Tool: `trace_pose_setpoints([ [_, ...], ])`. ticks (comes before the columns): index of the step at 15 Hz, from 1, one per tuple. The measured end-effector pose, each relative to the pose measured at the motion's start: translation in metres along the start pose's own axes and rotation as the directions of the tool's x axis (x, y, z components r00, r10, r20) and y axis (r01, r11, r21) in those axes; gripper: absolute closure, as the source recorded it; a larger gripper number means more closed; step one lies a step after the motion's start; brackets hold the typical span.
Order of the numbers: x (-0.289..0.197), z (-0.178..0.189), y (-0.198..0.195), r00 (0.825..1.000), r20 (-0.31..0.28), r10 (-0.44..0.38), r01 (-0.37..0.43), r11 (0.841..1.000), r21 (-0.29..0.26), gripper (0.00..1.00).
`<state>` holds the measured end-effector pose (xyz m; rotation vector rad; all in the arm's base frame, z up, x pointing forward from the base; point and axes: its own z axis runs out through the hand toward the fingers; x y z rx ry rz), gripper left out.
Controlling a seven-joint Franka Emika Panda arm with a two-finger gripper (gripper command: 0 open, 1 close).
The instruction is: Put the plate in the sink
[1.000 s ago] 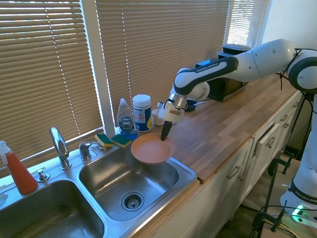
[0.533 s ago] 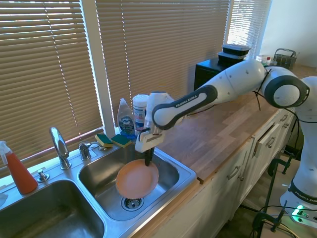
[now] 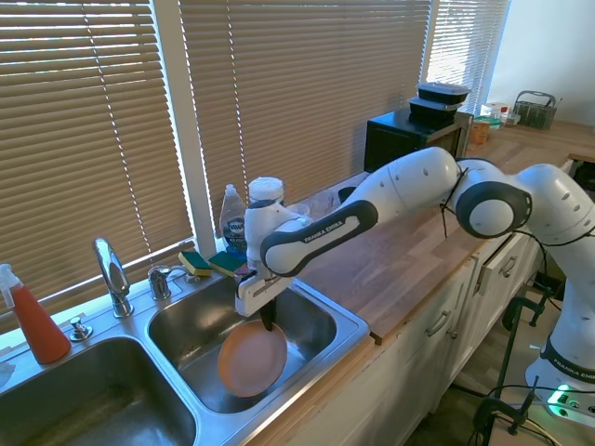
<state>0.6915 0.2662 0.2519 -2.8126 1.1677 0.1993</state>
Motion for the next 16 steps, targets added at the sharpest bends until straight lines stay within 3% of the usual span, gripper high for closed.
trace_pose_setpoints([
  [10,-0.003,-0.002,-0.023,1.000,0.010,-0.004,0.004,1.000,-0.010,0.00],
  [16,-0.006,-0.043,-0.024,1.000,0.002,0.005,-0.005,0.999,0.048,0.00],
])
